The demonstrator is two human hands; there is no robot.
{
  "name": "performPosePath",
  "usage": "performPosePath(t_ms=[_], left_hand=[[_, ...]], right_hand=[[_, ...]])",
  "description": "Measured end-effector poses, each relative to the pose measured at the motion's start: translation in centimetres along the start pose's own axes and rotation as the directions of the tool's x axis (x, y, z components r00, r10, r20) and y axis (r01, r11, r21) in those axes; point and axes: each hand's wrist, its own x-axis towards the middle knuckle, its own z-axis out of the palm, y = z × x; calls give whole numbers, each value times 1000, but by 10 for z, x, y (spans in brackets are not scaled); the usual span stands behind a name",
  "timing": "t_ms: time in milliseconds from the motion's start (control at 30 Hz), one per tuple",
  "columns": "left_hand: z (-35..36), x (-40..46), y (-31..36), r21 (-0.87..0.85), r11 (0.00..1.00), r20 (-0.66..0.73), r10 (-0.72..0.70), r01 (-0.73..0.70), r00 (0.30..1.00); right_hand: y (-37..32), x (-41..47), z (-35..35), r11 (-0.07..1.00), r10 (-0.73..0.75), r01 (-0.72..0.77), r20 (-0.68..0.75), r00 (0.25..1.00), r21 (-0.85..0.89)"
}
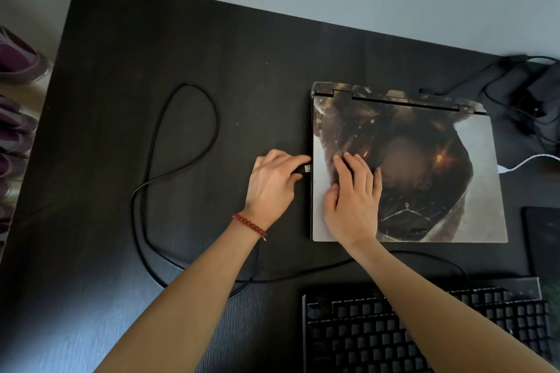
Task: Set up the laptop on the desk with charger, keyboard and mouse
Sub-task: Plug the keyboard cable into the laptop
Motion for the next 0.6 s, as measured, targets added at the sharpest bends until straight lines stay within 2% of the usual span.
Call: performPosePath(t_ms=[167, 300, 500, 600], left_hand=[[-1, 9, -5, -64, 997, 50, -51, 54, 997], [-3, 10, -7, -51, 999, 78, 6, -2, 997], [-7, 9, -2, 5, 989, 27, 146, -146, 989], [-6, 11, 1, 24, 988, 26, 152, -153, 988]], right_hand=[[-1, 0, 0, 999, -3, 3, 5, 1000, -33], [-2, 0, -1, 994, -12, 18, 54, 998, -107], [-5, 1, -1, 988, -6, 19, 80, 997, -155], [-5, 1, -2, 986, -1, 18, 100, 995, -163]])
